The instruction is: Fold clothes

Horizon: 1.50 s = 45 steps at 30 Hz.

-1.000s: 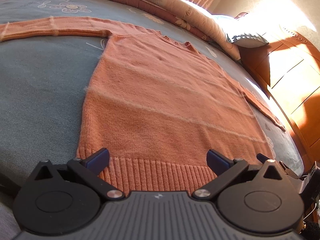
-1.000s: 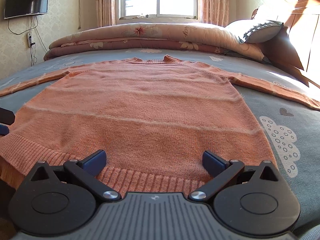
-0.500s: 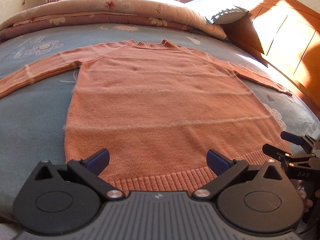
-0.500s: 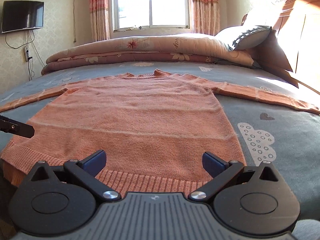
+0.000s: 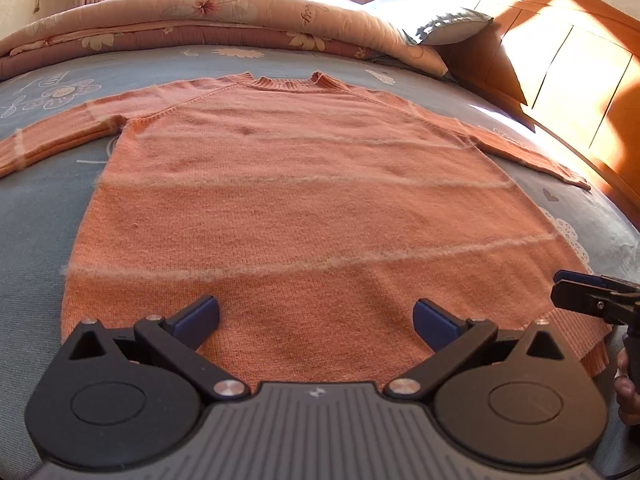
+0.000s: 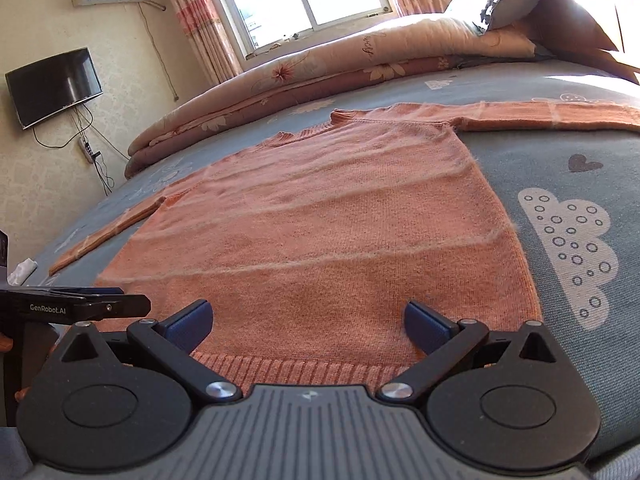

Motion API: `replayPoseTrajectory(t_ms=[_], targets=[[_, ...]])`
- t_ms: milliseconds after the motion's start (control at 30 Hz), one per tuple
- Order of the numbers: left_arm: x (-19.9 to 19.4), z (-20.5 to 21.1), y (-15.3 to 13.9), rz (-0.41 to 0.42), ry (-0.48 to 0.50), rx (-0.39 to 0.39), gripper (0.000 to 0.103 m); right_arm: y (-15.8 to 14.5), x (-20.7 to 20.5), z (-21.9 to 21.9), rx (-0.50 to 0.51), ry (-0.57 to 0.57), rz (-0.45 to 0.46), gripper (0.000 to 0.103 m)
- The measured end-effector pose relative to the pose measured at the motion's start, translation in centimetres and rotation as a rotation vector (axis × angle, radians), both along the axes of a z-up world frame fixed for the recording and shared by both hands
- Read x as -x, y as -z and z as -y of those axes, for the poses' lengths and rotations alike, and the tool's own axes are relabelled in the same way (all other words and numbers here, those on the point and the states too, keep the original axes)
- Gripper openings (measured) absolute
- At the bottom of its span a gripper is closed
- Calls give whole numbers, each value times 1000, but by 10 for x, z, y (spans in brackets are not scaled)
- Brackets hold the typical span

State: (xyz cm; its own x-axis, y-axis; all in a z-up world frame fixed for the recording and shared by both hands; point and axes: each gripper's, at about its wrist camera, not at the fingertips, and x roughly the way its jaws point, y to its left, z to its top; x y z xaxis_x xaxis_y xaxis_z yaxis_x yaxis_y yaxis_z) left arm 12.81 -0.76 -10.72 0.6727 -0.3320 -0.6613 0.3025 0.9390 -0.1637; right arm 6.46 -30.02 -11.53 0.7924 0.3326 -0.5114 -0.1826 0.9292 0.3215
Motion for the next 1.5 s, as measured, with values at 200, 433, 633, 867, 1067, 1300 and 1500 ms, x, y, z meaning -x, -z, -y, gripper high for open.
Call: replayPoseTrajectory(t_ms=[200, 433, 633, 867, 1067, 1300, 1500], targets=[[7, -3, 1, 15, 12, 5, 102, 1, 2, -18, 134, -7, 15, 103], [7, -3, -11, -18, 34, -41, 102, 3, 2, -26, 202, 1, 21, 103], [-37, -60, -65, -19, -90, 106, 102, 4, 1, -29, 221, 5, 24, 103], [-103, -144, -109, 28, -323, 151, 102, 3, 0, -32, 233, 17, 25, 103], [-120, -261, -102, -36, -625, 391, 102, 4, -4, -35, 249, 19, 27, 103], [-78, -379, -35, -63, -968, 744, 69, 5, -7, -44, 308, 22, 30, 103], [-58, -407, 24, -45, -1074, 944, 61, 7, -11, -47, 319, 32, 41, 103]])
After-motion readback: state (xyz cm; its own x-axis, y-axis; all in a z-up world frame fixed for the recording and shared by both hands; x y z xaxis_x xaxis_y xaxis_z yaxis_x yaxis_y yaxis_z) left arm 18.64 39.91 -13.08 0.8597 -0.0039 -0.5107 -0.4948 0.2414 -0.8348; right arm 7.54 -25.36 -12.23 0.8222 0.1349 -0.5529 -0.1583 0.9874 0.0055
